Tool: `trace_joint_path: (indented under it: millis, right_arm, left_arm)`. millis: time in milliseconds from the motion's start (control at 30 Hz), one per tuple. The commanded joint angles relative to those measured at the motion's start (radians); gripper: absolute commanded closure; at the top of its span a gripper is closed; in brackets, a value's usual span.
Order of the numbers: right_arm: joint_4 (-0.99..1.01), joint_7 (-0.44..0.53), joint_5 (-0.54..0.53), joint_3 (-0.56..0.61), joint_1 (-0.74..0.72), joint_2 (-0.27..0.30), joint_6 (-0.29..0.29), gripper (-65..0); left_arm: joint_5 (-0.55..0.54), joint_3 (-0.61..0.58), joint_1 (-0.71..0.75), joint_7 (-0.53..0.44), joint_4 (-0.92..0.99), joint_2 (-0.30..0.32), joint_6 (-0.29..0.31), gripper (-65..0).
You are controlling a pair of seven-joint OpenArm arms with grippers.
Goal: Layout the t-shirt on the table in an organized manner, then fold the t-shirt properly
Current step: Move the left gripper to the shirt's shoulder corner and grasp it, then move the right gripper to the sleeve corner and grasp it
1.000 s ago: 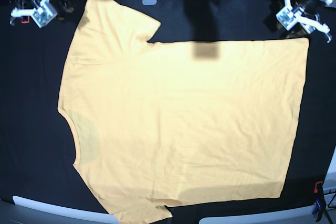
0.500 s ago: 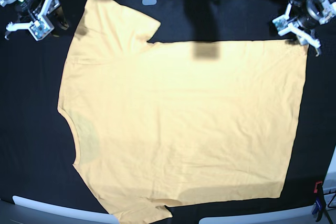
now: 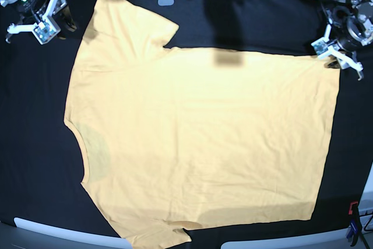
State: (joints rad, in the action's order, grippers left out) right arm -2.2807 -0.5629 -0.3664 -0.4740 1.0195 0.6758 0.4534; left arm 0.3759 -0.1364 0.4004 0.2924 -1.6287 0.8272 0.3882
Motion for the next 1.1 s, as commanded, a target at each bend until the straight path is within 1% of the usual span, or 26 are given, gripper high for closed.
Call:
trace_joint_path:
  millis: [0,167,267,367,633,767,1000,1067]
  right_arm:
    - [-0.017,0.018,0.000,-0.010,0.006,0.008,0.000,-15.4]
    - [-0.017,0.018,0.000,-0.010,0.006,0.008,0.000,-15.4]
    - [-0.017,0.019,0.000,-0.010,0.006,0.008,0.000,-15.4]
    - [-0.017,0.019,0.000,-0.010,0.006,0.008,0.000,-15.4]
    - [-0.017,0.015,0.000,-0.010,0.006,0.008,0.000,-15.4]
    - [-0.017,0.015,0.000,-0.010,0.006,0.008,0.000,-15.4]
    - [-0.017,0.015,-0.001,-0.010,0.006,0.008,0.000,-15.4]
    - [-0.017,0.015,-0.001,-0.010,0.006,0.008,0.000,-15.4]
  left_arm:
    - [0.016,0.008,-0.001,0.021,-0.005,0.021,-0.010,-23.2]
    - [0.005,0.008,0.019,0.056,-0.021,0.026,-0.010,-23.2]
    - [0.005,0.008,0.039,0.063,-0.061,0.044,-0.011,-23.2]
    - [-0.003,0.008,0.036,0.051,-0.092,0.054,-0.011,-23.2]
    - [-0.002,0.008,0.026,0.008,-0.092,0.051,-0.011,-23.2]
    - [-0.002,0.008,0.026,-0.018,-0.092,0.051,-0.068,-23.2]
    - [-0.002,0.008,0.026,-0.052,-0.037,0.051,-0.071,-23.0]
    - [-0.002,0.008,0.023,-0.055,-0.015,0.048,-0.090,-23.0]
